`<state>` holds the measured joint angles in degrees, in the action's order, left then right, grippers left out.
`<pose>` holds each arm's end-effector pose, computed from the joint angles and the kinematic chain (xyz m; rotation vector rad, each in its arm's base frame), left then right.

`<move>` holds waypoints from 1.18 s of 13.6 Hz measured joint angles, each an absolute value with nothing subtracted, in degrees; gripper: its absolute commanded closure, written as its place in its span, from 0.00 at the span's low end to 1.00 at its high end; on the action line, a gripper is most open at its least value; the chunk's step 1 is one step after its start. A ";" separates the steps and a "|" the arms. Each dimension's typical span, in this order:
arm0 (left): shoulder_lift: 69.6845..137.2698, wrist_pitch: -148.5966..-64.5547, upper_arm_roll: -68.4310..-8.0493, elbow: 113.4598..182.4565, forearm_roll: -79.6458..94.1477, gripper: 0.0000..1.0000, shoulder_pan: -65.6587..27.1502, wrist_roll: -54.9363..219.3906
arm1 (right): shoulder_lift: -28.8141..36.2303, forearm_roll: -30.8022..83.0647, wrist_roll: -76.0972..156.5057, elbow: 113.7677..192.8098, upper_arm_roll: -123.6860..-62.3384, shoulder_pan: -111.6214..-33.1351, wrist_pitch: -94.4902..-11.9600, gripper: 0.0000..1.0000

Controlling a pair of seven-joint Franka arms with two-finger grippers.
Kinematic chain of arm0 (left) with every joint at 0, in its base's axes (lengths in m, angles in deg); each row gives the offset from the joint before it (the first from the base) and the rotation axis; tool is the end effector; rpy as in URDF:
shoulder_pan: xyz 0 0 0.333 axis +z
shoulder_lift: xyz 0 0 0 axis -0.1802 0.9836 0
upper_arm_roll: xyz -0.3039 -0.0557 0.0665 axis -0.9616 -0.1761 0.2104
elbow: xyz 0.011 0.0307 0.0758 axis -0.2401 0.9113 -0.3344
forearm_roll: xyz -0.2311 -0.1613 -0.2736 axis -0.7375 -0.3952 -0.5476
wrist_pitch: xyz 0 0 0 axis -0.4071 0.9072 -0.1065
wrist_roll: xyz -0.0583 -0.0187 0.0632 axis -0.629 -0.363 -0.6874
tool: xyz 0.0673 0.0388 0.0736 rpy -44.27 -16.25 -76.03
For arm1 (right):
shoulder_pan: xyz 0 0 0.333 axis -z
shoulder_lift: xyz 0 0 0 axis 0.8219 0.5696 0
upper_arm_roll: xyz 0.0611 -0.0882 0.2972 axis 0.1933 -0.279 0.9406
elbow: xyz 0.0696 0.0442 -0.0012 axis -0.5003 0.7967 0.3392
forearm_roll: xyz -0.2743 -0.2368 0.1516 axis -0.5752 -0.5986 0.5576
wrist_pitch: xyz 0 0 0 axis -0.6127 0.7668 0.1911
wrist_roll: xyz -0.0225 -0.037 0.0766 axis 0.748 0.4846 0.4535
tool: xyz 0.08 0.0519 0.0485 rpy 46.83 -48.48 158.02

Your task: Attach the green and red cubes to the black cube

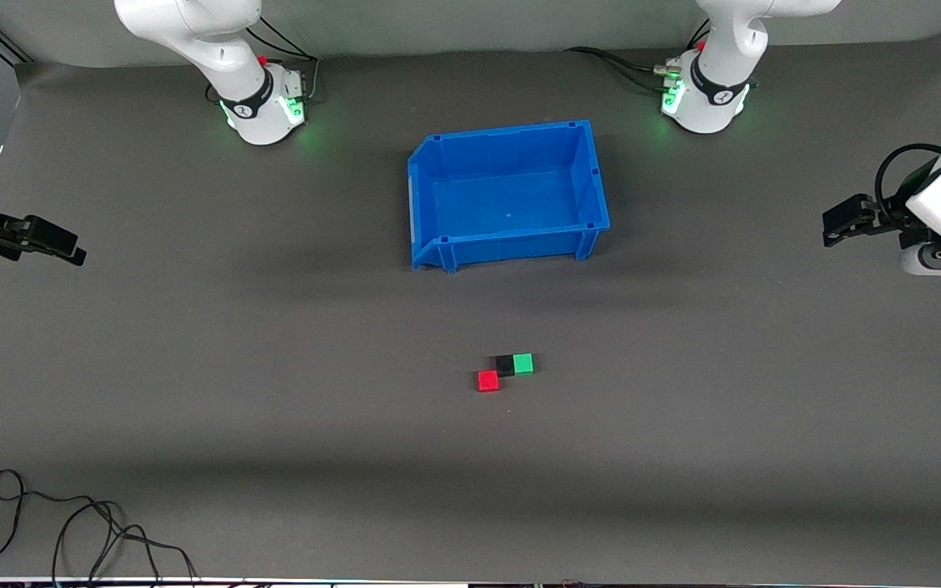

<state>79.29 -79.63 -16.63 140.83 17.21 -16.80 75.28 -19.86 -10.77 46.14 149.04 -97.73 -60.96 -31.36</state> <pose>0.5590 -0.0283 0.5908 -3.1185 0.0970 0.1052 0.5562 -0.0435 0.5927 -3.1367 0.1478 0.0274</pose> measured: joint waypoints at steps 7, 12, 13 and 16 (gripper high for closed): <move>79.30 -79.63 -16.66 140.83 17.20 0.00 -16.80 75.28 | -20.07 -12.40 49.40 148.99 -92.91 -60.48 -31.71 0.00; 79.30 -79.63 -16.66 140.83 17.20 0.00 -16.80 75.28 | -20.02 -13.03 50.89 149.10 -91.81 -60.26 -31.71 0.00; 79.30 -79.63 -16.66 140.83 17.20 0.00 -16.80 75.28 | -19.98 -13.03 50.89 149.12 -91.80 -60.26 -31.73 0.00; 79.30 -79.63 -16.66 140.83 17.20 0.00 -16.80 75.30 | -19.90 -13.03 50.89 149.17 -91.79 -60.27 -32.11 0.00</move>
<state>79.30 -79.63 -16.66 140.83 17.20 -16.80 75.30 -19.90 -13.03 50.89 149.17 -91.79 -60.27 -32.11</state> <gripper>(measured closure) 0.000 0.000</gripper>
